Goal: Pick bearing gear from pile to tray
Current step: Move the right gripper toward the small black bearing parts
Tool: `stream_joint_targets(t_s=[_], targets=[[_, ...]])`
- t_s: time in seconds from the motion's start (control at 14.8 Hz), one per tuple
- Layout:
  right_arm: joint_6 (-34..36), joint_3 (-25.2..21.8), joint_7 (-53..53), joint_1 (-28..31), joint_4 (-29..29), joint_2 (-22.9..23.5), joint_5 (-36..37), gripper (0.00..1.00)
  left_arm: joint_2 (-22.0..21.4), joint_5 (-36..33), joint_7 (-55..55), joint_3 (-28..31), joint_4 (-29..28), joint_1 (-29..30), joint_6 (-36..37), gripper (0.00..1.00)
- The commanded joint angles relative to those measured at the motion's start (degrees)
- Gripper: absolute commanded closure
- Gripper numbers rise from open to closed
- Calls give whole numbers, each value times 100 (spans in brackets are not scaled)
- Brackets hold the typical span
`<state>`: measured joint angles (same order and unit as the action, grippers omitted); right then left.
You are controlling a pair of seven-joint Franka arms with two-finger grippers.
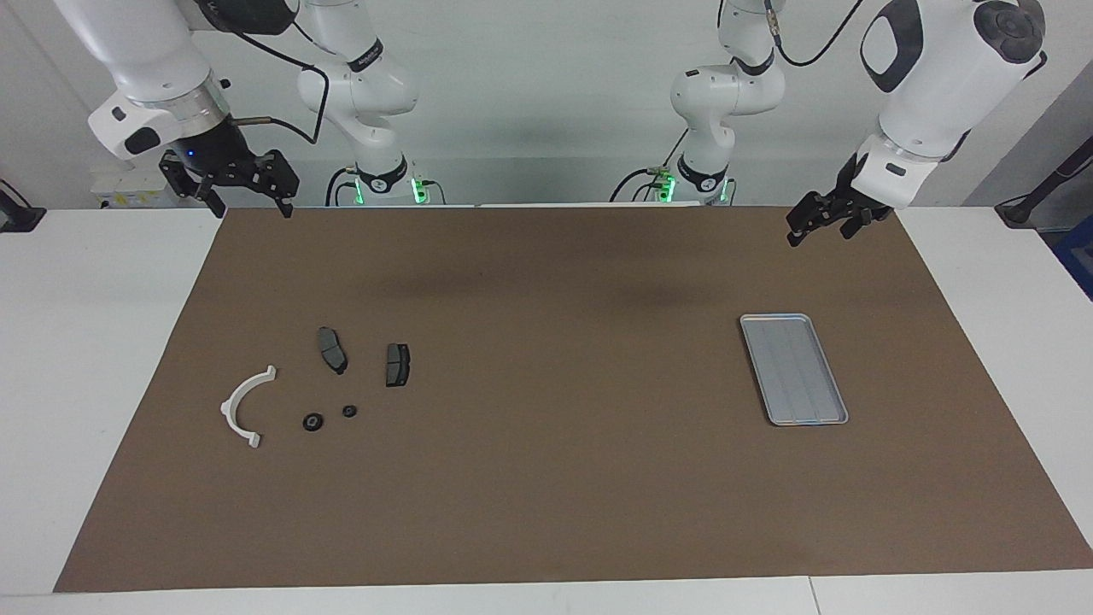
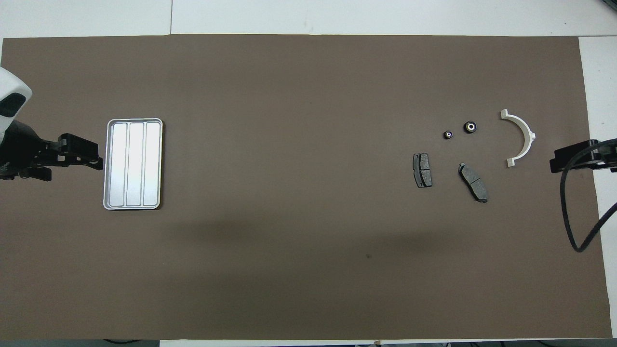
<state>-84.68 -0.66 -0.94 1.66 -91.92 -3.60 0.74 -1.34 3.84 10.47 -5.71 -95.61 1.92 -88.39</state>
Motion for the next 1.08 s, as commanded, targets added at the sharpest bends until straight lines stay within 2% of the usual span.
stream_joint_targets(t_s=[0.0,0.54,0.74,1.01], targets=[[22,-65,-20,36,-63,-80,5,0,-139,-76,-10,8,-134,-17,-38,0],[-13,-127,-11,19,-45,-80,-48,0,-139,-76,-10,8,-134,-17,-38,0],[-452,-101,-231,9,-194,-97,-65,0,-147,-76,-10,8,-134,-17,-38,0],[-1197,-127,-222,124,-203,402,31,0,-139,-76,-10,8,-134,-17,-38,0]])
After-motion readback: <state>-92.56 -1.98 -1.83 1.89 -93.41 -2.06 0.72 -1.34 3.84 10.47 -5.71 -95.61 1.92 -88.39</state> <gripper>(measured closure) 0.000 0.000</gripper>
